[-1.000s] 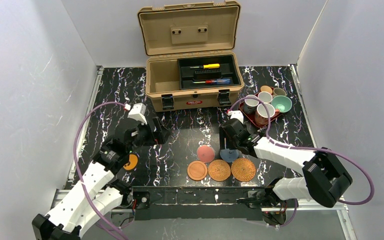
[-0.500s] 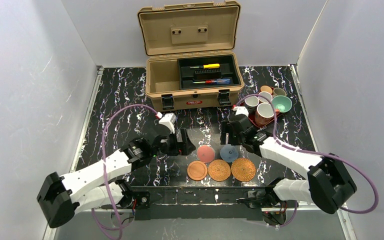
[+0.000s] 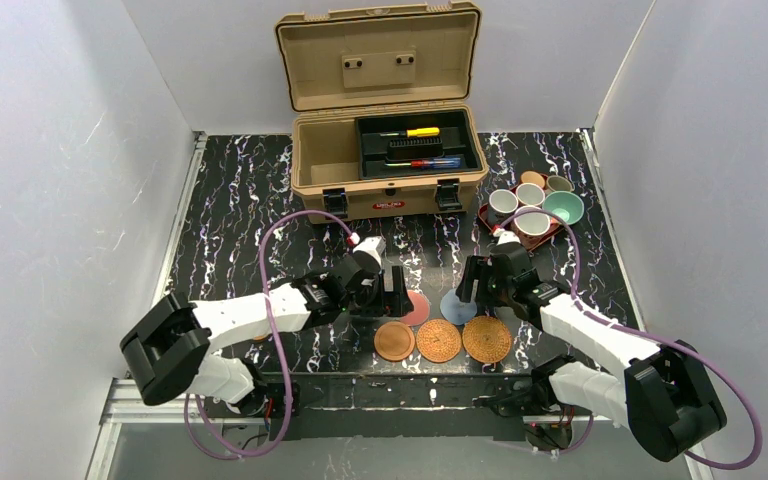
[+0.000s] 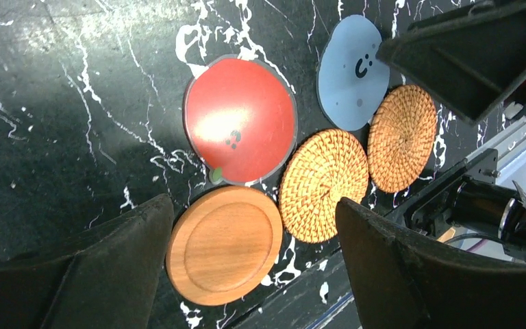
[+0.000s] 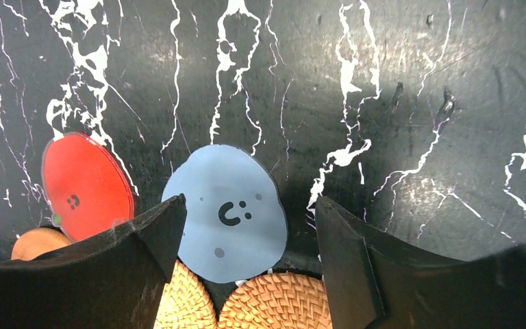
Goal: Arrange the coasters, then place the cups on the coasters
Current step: Move the coaster to the center of the board.
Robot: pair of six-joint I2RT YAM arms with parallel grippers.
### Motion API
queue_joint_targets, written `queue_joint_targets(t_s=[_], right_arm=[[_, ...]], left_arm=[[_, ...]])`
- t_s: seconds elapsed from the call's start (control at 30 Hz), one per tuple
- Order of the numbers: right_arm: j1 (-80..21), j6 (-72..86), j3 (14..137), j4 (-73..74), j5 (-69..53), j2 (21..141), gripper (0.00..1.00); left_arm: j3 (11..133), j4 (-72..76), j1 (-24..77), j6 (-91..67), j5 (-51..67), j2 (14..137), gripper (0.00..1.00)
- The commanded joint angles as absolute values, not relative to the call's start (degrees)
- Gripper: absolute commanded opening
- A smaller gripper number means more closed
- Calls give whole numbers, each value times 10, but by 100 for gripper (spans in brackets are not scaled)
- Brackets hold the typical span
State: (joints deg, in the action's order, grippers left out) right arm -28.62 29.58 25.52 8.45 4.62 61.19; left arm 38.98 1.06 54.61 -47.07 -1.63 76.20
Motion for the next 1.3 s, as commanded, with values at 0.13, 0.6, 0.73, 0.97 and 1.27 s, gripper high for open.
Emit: queue_joint_targets(t_s=[0.13,0.6,0.73,0.97,1.27], right_arm=[[-284,302,238,62,20,612,75],[-284,292,238,48,-18,637,73],[-284,288,239,48,-28,644,73],[-284,288,238,45,-33,650,72],[-285,290,238,42,-36,654,72]], left_arm=[[429,36,549,-474,-7,824,81],[457,33,549,-439,-20,887,77],[462,32,549,-439,-17,898,76],[466,33,550,-437,-14,918,76],[478,36,549,-431,0,936,75]])
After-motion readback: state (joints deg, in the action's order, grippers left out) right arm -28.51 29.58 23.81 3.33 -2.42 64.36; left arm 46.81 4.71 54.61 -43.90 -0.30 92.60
